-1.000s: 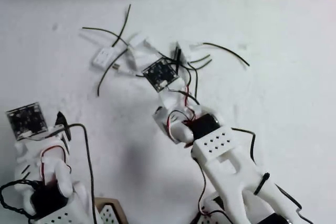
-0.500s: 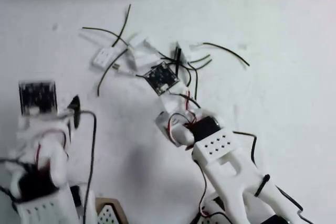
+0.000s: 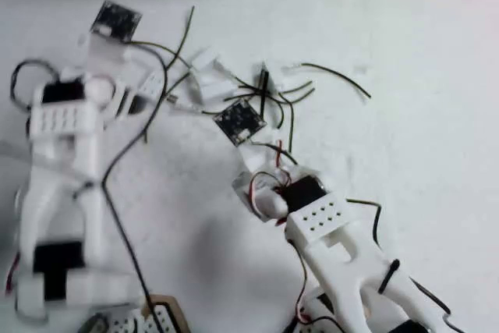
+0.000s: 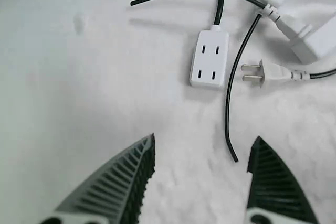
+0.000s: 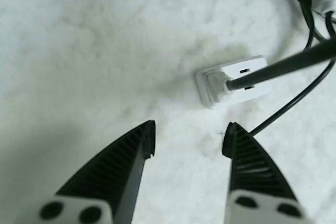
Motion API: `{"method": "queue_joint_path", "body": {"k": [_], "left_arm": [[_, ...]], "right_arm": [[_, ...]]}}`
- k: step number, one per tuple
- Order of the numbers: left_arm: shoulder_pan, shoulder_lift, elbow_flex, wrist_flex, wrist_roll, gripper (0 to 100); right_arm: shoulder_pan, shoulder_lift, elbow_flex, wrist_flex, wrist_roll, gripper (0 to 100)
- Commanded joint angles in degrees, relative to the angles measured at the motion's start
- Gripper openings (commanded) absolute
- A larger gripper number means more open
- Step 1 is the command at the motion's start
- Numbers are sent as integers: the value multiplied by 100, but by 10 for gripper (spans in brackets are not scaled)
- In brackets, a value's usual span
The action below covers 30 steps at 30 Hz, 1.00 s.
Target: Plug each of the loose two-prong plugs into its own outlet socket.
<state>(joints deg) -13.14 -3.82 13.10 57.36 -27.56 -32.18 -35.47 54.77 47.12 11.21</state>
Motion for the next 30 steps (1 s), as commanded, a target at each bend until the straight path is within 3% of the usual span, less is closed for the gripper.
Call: {"method": "queue_joint_path", "body": {"k": [1,5,17,25,30], "left_arm": [[75,2062,-2136,325,-255,312],[101,3618,-3851,826,-642,312],[303,7099,-8615,2145,-642,310],[365,8541,-10884,2892,-791,94],[356,8268,-10884,3341,-1020,21]], "right_arm": [[-31,-136,-35,4,53,208],[-48,-136,-35,4,53,208],[-66,-136,-26,4,53,208],[-66,-136,-26,4,53,208],[-66,-136,-26,4,53,208]]}}
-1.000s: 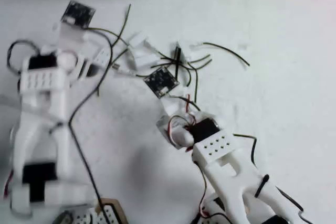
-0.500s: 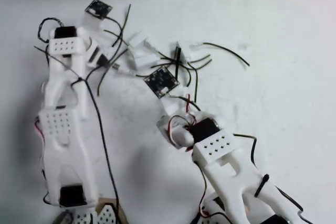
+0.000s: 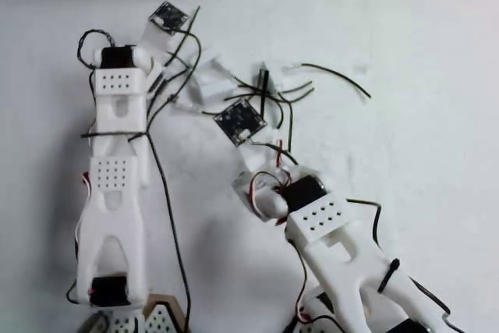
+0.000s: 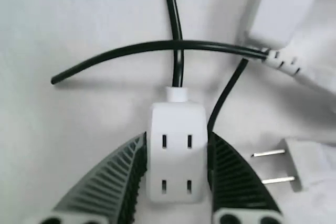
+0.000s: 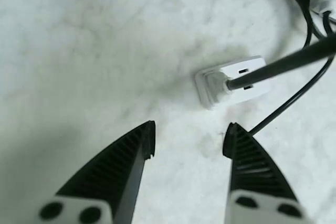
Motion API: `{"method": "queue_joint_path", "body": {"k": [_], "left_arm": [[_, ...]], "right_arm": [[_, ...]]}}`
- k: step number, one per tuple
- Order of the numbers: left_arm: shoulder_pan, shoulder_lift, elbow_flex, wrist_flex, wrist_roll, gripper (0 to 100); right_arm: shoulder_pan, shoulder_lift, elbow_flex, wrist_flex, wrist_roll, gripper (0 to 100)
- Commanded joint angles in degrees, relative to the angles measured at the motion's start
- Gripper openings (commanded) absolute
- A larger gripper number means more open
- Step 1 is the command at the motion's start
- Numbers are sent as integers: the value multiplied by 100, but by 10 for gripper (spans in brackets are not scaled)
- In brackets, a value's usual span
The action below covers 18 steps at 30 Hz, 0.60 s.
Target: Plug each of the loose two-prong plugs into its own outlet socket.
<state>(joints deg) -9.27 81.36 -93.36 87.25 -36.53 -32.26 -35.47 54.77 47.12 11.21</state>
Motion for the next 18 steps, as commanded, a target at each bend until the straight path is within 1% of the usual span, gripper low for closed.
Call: {"method": "queue_joint_path", "body": {"k": [1,7,12,15,18], "left_arm": [[-40,-356,-246,484,-123,24],[13,-1402,-229,1503,-105,23],[-215,-2018,-211,1538,554,23],[-365,-2176,-158,1547,598,23],[-514,-2448,404,1547,580,23]], "right_arm": [[-57,-136,-26,4,53,208],[-57,-136,26,-4,53,208],[-57,-136,62,-110,53,208],[-57,-136,114,-127,53,208],[-57,-136,114,-127,53,208]]}}
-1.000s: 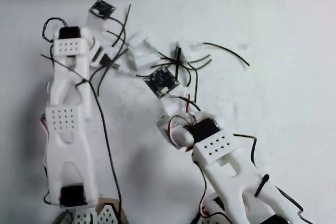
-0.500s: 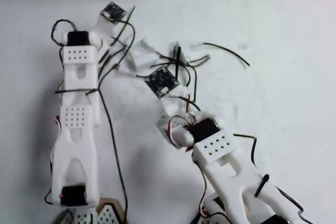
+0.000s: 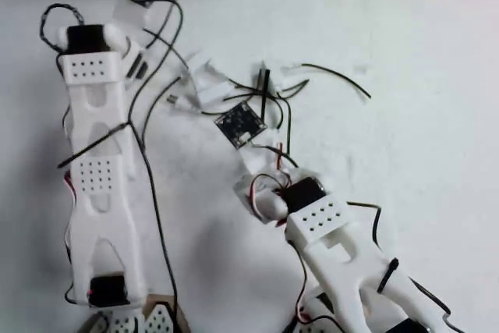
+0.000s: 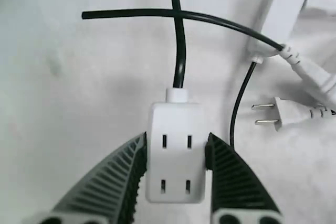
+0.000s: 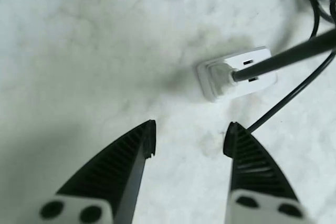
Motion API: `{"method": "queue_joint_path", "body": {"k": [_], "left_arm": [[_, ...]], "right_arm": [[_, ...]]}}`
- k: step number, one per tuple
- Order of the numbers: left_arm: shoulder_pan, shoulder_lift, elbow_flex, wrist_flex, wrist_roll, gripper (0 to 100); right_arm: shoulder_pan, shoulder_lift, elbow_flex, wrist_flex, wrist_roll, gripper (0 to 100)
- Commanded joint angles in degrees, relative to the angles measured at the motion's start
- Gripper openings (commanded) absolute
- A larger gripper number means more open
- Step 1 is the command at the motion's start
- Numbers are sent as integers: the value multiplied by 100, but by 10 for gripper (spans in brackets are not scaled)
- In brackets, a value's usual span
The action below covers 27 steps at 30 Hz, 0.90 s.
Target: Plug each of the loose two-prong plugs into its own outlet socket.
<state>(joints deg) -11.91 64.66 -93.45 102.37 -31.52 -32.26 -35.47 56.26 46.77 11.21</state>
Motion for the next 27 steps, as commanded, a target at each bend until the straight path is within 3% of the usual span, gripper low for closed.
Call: {"method": "queue_joint_path", "body": {"k": [1,11,20,27], "left_arm": [[-303,-927,695,35,79,23],[-708,-3679,4536,9,44,23],[-426,-6659,7798,-167,-229,23],[31,-8514,11508,-1723,-185,23]], "right_arm": [[-57,-136,-35,-92,53,208],[-57,-136,-35,-92,53,208],[-48,-136,44,-259,53,208],[-40,-136,70,-259,53,208]]}}
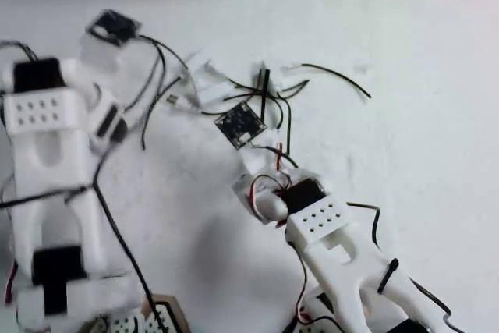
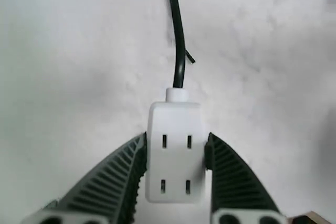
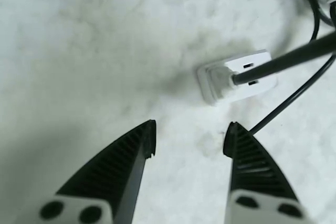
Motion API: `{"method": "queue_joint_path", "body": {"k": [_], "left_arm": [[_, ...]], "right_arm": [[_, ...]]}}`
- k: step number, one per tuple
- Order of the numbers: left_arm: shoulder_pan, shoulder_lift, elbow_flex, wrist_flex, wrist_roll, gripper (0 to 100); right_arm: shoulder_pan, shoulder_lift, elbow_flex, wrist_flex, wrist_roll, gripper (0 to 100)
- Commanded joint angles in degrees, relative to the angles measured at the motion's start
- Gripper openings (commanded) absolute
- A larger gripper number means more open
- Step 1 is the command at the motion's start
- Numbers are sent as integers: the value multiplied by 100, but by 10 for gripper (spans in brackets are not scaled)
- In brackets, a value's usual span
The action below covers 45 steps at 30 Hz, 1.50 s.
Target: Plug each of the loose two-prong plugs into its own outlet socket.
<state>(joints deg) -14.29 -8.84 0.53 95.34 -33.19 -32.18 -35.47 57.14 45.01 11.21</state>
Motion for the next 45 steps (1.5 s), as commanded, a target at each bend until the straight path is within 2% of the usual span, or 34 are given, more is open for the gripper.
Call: {"method": "queue_joint_path", "body": {"k": [1,6,11,13,15,17,24,29,35,39,45], "left_arm": [[330,-1402,2655,-1327,-18,23],[629,-2325,4659,-2286,-53,26],[884,-2686,5653,-2787,-62,40],[989,-2677,5908,-2936,-35,102],[954,-2721,6031,-2954,53,204],[796,-2721,6022,-2971,308,254],[391,-2765,5213,-2268,343,255],[-189,-3732,5064,-2145,396,255],[-1015,-5367,5723,-2171,967,260],[-1253,-5947,6488,-2453,1169,260],[-1314,-6167,7376,-3095,1231,260]], "right_arm": [[-48,-136,-18,-84,53,208],[-66,-136,-9,-84,53,208],[-66,-136,-9,-84,53,208],[-66,-136,-9,-84,53,208],[-66,-136,-9,-84,53,208],[-66,-136,-9,-84,53,208],[-40,-127,9,-198,9,208],[-66,-180,-44,-198,0,208],[-75,-127,-791,31,0,208],[-321,-4,-1495,338,0,208],[-866,1631,-2875,224,0,208]]}}
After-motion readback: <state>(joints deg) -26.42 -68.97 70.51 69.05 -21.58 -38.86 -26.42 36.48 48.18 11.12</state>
